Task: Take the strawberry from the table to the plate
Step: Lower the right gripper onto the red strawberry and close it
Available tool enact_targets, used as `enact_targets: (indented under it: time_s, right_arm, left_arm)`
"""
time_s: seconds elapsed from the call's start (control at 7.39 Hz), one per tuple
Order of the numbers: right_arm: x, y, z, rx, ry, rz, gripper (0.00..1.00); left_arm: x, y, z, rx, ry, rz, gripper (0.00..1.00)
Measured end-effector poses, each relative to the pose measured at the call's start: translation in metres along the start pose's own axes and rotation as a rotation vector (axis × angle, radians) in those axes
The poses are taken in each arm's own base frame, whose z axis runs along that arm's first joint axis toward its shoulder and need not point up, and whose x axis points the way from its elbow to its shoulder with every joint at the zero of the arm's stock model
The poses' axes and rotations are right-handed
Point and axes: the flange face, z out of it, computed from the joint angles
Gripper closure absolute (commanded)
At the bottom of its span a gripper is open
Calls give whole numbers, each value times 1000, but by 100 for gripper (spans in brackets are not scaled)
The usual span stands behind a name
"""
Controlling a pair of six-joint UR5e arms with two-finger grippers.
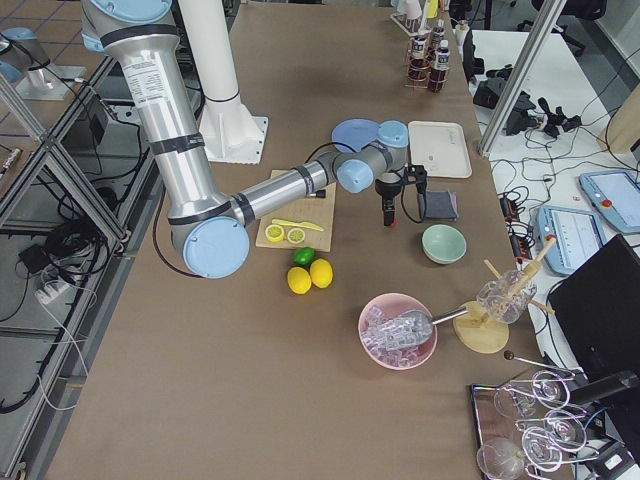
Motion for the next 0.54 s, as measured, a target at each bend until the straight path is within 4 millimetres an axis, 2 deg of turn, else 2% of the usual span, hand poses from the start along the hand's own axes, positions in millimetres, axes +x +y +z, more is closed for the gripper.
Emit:
enact_targets:
  time_s: [0.27,0.54]
  right_arm:
    - [-18,-14,30,13,2,-6,5]
    - [-24,-12,62,24,-12,-12,8]
  left_arm:
    - [-8,7,7,-19,5,-15,2]
    - [-8,9,7,-18,10,-11,2]
